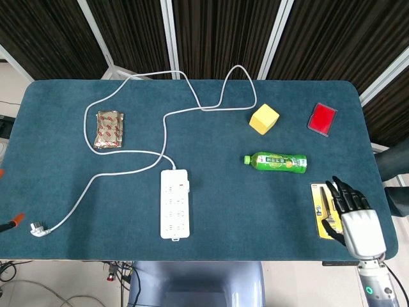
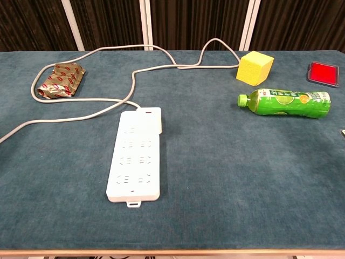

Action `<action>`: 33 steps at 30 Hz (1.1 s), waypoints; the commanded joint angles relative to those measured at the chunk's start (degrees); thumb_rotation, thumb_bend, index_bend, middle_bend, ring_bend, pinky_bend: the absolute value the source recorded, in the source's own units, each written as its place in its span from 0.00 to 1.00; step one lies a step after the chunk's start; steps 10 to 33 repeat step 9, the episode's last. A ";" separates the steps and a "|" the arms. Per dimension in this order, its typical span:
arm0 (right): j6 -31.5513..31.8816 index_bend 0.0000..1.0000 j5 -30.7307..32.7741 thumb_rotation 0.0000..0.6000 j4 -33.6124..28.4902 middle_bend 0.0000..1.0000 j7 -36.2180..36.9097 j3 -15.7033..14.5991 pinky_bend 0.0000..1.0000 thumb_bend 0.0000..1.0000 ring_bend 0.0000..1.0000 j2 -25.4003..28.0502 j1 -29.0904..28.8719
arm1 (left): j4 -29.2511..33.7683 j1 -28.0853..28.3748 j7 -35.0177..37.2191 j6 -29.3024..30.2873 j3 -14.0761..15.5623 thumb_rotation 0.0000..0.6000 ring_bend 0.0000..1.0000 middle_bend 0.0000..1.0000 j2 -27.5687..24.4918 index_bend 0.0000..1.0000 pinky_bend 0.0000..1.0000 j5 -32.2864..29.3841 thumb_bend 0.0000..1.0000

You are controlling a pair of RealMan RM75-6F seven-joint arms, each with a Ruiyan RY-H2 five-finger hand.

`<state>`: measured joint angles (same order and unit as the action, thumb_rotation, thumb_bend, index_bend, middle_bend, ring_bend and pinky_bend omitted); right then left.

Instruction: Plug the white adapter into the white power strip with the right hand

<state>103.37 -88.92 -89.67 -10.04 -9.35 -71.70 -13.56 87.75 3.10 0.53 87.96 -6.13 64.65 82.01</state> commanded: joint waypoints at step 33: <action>-1.36 0.07 -0.93 1.00 2.78 0.07 2.60 2.62 0.24 0.29 0.16 0.20 3.21 | -2.13 0.98 -1.37 0.46 1.11 1.00 0.00 0.00 1.95 0.11 0.00 3.25 0.08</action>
